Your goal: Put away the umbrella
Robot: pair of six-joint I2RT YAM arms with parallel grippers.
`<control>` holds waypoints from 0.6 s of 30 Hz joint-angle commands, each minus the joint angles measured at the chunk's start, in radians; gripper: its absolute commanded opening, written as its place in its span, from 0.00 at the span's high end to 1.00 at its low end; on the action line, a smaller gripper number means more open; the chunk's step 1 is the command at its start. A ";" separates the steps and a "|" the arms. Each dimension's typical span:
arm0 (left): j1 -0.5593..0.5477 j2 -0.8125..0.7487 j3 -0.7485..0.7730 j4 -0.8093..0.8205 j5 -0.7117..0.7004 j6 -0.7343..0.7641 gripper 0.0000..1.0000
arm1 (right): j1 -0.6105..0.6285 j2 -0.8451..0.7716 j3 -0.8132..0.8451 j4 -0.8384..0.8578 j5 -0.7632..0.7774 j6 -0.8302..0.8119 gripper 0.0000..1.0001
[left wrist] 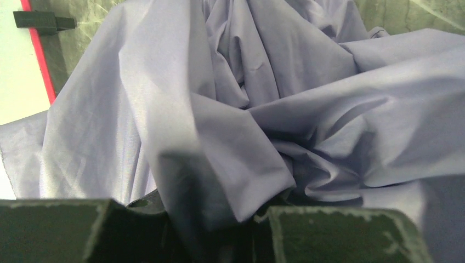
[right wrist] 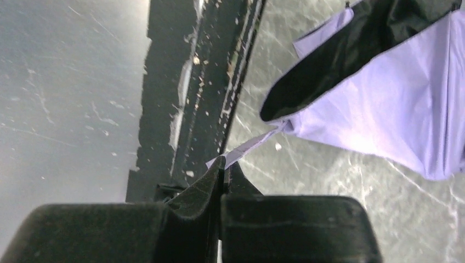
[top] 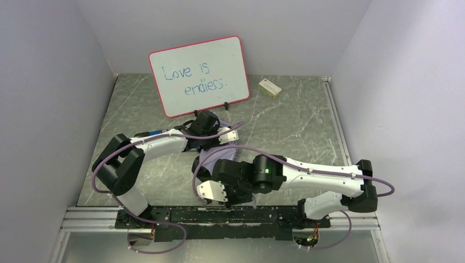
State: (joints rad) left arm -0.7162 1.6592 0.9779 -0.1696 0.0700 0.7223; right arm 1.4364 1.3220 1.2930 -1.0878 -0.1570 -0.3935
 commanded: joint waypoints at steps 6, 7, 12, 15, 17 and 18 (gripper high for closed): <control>0.003 -0.019 -0.011 0.030 -0.018 0.016 0.93 | 0.156 0.199 0.005 -0.236 0.240 0.025 0.99; 0.003 -0.020 -0.012 0.030 -0.018 0.016 0.94 | 0.196 0.211 -0.021 -0.205 0.235 0.037 0.99; 0.000 -0.019 -0.011 0.031 -0.018 0.016 0.94 | 0.306 0.272 -0.104 -0.035 0.140 0.096 0.98; -0.003 -0.018 -0.012 0.030 -0.019 0.016 0.94 | 0.353 0.300 -0.134 0.052 0.079 0.126 0.97; -0.005 -0.016 -0.010 0.030 -0.017 0.012 0.94 | 0.379 0.310 -0.147 0.106 0.027 0.141 0.94; -0.006 -0.017 -0.011 0.030 -0.016 0.013 0.94 | 0.388 0.309 -0.152 0.138 0.004 0.152 0.92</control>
State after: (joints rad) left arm -0.7265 1.6585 0.9691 -0.1692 0.0708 0.7235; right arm 1.6825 1.6226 1.1625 -1.0821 0.0059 -0.3099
